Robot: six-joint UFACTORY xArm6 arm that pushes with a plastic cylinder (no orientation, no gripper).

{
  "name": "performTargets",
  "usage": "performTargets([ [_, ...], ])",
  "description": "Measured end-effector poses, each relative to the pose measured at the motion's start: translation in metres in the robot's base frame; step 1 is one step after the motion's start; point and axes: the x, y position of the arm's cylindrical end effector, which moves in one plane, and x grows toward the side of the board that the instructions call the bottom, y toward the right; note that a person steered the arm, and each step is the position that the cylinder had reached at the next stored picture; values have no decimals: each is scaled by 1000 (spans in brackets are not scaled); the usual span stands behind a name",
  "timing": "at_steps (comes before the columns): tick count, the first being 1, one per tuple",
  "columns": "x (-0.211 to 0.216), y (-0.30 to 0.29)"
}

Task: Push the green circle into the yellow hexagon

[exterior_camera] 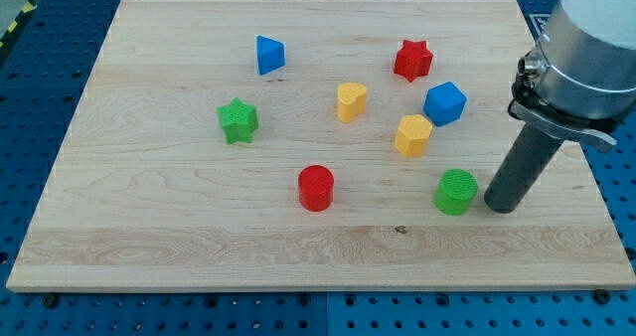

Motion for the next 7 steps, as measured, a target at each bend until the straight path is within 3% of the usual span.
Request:
performTargets([
  [4,-3,-22],
  [7,21,-41],
])
